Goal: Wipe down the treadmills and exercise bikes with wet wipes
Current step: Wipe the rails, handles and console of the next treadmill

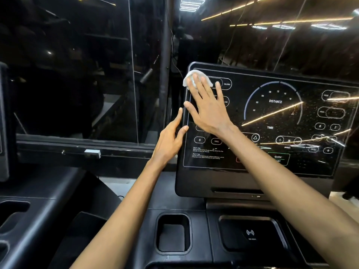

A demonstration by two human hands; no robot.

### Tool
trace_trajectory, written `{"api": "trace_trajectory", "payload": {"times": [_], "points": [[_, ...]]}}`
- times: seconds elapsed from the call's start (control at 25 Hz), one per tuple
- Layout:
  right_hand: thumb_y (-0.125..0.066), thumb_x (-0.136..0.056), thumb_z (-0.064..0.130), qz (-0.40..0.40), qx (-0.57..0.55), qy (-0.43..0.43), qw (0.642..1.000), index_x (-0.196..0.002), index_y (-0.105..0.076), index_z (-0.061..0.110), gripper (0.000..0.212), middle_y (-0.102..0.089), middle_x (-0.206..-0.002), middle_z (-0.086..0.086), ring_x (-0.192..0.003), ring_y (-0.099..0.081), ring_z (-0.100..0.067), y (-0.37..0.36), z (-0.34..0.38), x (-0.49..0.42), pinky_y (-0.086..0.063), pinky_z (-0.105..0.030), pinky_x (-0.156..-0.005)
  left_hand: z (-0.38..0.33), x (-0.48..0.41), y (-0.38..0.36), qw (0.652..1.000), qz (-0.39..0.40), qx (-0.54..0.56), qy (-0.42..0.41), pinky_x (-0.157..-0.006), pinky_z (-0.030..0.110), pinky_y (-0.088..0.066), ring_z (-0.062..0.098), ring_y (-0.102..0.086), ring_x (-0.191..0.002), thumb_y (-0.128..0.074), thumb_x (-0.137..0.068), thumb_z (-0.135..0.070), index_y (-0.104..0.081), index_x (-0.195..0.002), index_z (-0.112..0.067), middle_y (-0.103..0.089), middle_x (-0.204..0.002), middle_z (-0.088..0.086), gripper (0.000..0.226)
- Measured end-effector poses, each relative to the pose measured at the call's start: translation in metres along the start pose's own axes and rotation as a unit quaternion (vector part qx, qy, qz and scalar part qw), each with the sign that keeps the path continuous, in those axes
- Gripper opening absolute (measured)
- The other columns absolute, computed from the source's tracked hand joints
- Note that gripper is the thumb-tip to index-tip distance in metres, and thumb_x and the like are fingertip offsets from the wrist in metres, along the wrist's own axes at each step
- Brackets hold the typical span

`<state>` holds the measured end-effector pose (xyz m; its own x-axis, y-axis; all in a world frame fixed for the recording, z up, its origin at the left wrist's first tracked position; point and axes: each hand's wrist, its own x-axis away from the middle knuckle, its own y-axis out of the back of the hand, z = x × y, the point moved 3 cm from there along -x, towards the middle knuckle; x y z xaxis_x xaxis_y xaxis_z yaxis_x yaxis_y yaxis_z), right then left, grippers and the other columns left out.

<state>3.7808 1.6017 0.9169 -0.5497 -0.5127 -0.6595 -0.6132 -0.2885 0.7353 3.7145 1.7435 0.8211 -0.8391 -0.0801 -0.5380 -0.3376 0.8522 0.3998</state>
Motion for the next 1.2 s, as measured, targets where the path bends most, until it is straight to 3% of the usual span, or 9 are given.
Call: {"api": "trace_trajectory", "payload": {"times": [0.08,0.24,0.36,0.52,0.6,0.72,0.84,1.0,1.2], "points": [[-0.023,-0.107,0.052,-0.018,-0.002,-0.036,0.999,-0.162,-0.005,0.024,0.064,0.0,-0.169,-0.001,-0.155,0.005,-0.016,0.003,-0.005,-0.008,0.001,-0.053,-0.125,0.0,-0.003,0.0,1.0,-0.002,0.01,0.002,-0.092,0.004,-0.036,-0.015,-0.051,-0.098,-0.052,-0.105,-0.035,-0.024,-0.159,-0.033,-0.05,-0.11,-0.037,0.061],[-0.021,-0.105,0.054,-0.032,-0.007,-0.086,0.996,-0.161,-0.006,0.017,0.069,0.0,-0.169,-0.007,-0.156,0.004,-0.022,-0.007,0.014,-0.006,-0.001,-0.052,-0.125,-0.002,-0.01,0.002,1.0,-0.002,0.007,0.011,-0.083,0.008,-0.044,-0.001,-0.057,-0.081,-0.053,-0.104,-0.035,-0.022,-0.159,-0.035,-0.061,-0.096,-0.018,0.063],[-0.022,-0.106,0.053,-0.036,-0.016,-0.1,0.994,-0.162,-0.007,0.019,0.067,-0.001,-0.169,-0.005,-0.156,0.004,-0.02,-0.006,0.013,-0.008,-0.002,-0.054,-0.125,-0.01,-0.013,0.005,1.0,0.011,-0.004,0.012,-0.08,-0.001,-0.037,-0.014,-0.054,-0.079,-0.052,-0.105,-0.031,-0.02,-0.16,-0.034,-0.051,-0.092,-0.028,0.064],[-0.022,-0.105,0.053,-0.043,-0.037,-0.115,0.992,-0.161,-0.009,0.016,0.069,-0.002,-0.169,-0.007,-0.156,0.003,-0.021,0.0,0.019,-0.016,-0.003,-0.05,-0.125,-0.026,-0.023,0.01,1.0,0.02,-0.006,0.0,-0.085,-0.006,-0.03,-0.032,-0.045,-0.094,-0.049,-0.106,-0.024,-0.018,-0.161,-0.031,-0.058,-0.136,-0.017,0.063],[-0.022,-0.105,0.052,-0.057,-0.042,-0.153,0.986,-0.161,-0.012,0.018,0.066,-0.005,-0.169,-0.005,-0.156,0.001,-0.02,0.0,0.007,-0.002,-0.005,-0.051,-0.125,-0.03,-0.022,0.008,1.0,0.02,-0.011,0.007,-0.085,-0.007,-0.029,-0.034,-0.044,-0.095,-0.047,-0.107,-0.025,-0.017,-0.161,-0.033,-0.057,-0.134,-0.015,0.062],[-0.022,-0.106,0.049,-0.053,-0.082,-0.231,0.968,-0.161,-0.005,0.016,0.066,0.001,-0.169,-0.006,-0.155,0.006,-0.02,-0.009,0.002,0.047,-0.004,-0.049,-0.126,-0.027,-0.013,0.002,0.999,0.013,-0.019,0.028,-0.096,0.013,-0.044,-0.013,-0.06,-0.101,-0.041,-0.109,-0.033,-0.01,-0.159,-0.043,-0.06,-0.126,-0.014,0.06],[-0.023,-0.106,0.05,0.02,-0.061,-0.14,0.988,-0.162,-0.004,0.019,0.066,0.004,-0.169,-0.002,-0.155,0.009,-0.016,-0.03,0.025,0.109,-0.003,-0.047,-0.126,-0.024,-0.004,-0.007,0.998,0.009,-0.021,0.053,-0.083,0.03,-0.047,0.0,-0.064,-0.079,-0.035,-0.11,-0.038,-0.004,-0.158,-0.048,-0.071,-0.108,-0.006,0.058],[-0.024,-0.107,0.047,0.024,-0.067,-0.25,0.966,-0.161,-0.001,0.017,0.067,0.005,-0.169,-0.005,-0.155,0.008,-0.018,-0.036,-0.001,0.169,-0.007,-0.049,-0.126,-0.021,0.006,-0.016,0.998,0.005,-0.015,0.063,-0.098,0.02,-0.039,-0.004,-0.056,-0.117,-0.035,-0.11,-0.039,0.0,-0.159,-0.043,-0.056,-0.144,-0.011,0.061],[-0.025,-0.105,0.051,0.099,-0.047,-0.157,0.981,-0.161,-0.005,0.021,0.067,0.001,-0.169,0.0,-0.155,0.005,-0.015,-0.054,0.014,0.232,-0.01,-0.049,-0.125,-0.019,0.017,-0.035,0.997,-0.038,-0.006,0.073,-0.104,0.027,-0.036,0.004,-0.048,-0.126,-0.034,-0.109,-0.036,-0.002,-0.161,-0.037,-0.047,-0.148,-0.009,0.06]]}}
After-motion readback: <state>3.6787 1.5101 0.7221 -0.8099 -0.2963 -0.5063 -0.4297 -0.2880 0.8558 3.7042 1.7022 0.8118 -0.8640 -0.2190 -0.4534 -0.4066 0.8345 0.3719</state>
